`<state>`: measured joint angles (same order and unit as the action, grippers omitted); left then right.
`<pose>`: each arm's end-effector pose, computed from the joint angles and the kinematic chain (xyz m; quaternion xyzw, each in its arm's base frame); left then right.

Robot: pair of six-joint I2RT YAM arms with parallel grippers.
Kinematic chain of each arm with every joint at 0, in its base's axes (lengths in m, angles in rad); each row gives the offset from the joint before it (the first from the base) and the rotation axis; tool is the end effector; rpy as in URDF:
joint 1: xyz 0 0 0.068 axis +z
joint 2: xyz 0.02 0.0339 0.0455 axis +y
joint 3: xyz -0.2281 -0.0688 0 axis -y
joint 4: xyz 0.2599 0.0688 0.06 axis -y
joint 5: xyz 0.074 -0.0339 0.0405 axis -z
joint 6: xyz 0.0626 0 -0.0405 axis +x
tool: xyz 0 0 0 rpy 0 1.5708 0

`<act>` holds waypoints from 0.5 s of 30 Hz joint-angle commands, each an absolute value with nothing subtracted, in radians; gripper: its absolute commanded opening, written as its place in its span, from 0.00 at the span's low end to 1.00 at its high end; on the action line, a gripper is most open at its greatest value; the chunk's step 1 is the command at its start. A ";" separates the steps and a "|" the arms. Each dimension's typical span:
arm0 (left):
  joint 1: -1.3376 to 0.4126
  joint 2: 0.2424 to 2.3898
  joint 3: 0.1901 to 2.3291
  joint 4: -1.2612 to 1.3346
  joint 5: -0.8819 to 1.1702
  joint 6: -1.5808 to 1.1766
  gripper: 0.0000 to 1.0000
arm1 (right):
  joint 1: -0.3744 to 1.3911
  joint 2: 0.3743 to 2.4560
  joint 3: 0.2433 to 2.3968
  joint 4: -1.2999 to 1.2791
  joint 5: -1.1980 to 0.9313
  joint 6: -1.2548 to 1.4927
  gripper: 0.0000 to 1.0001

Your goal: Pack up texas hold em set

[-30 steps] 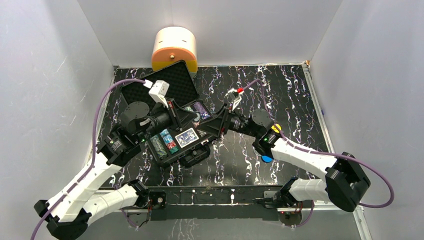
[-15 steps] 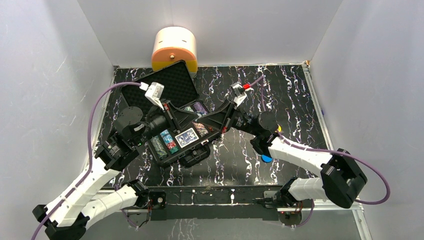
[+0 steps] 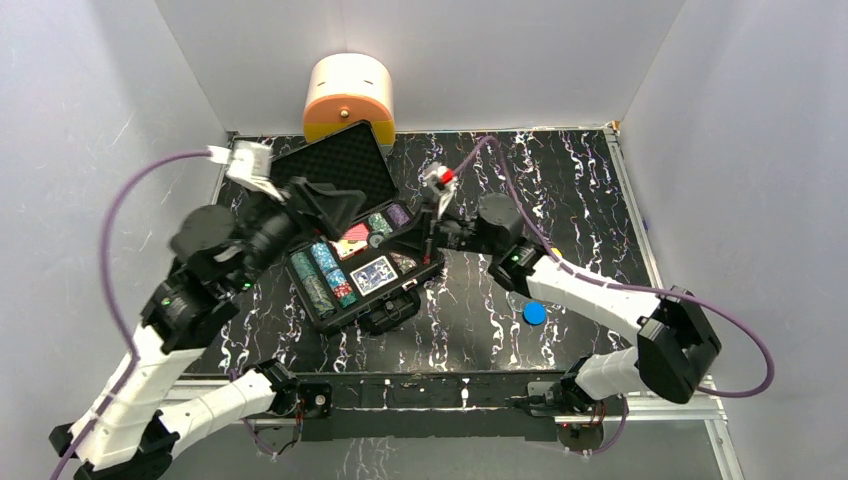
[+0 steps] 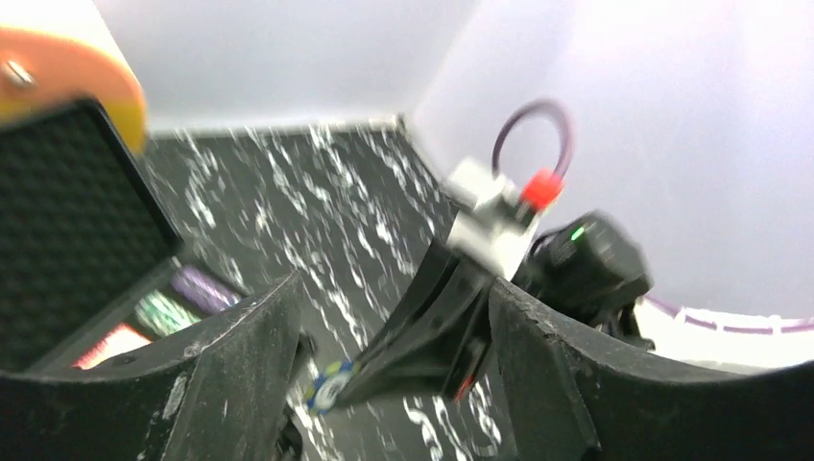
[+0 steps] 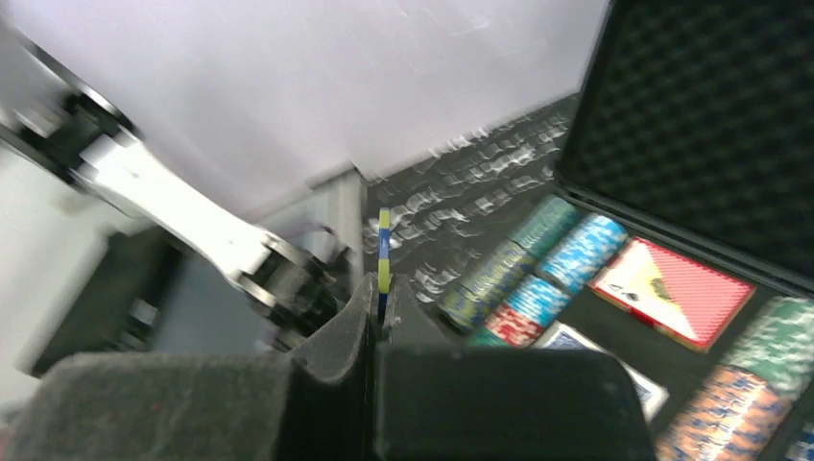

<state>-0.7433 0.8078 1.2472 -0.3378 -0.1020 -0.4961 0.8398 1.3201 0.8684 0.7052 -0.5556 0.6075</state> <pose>0.1572 -0.1358 0.4570 0.0450 0.6690 -0.4026 0.6232 0.2068 0.2801 0.3069 -0.2836 0.5595 0.6293 0.4588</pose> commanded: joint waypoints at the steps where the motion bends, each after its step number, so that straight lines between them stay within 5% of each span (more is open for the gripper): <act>1: -0.746 0.797 1.418 -0.372 -0.312 -0.336 0.70 | 0.920 1.400 1.011 0.283 -0.538 0.066 0.00; 15: -0.746 0.835 1.598 -0.428 -0.465 -0.233 0.72 | 1.191 1.836 1.329 0.057 -0.337 -0.408 0.00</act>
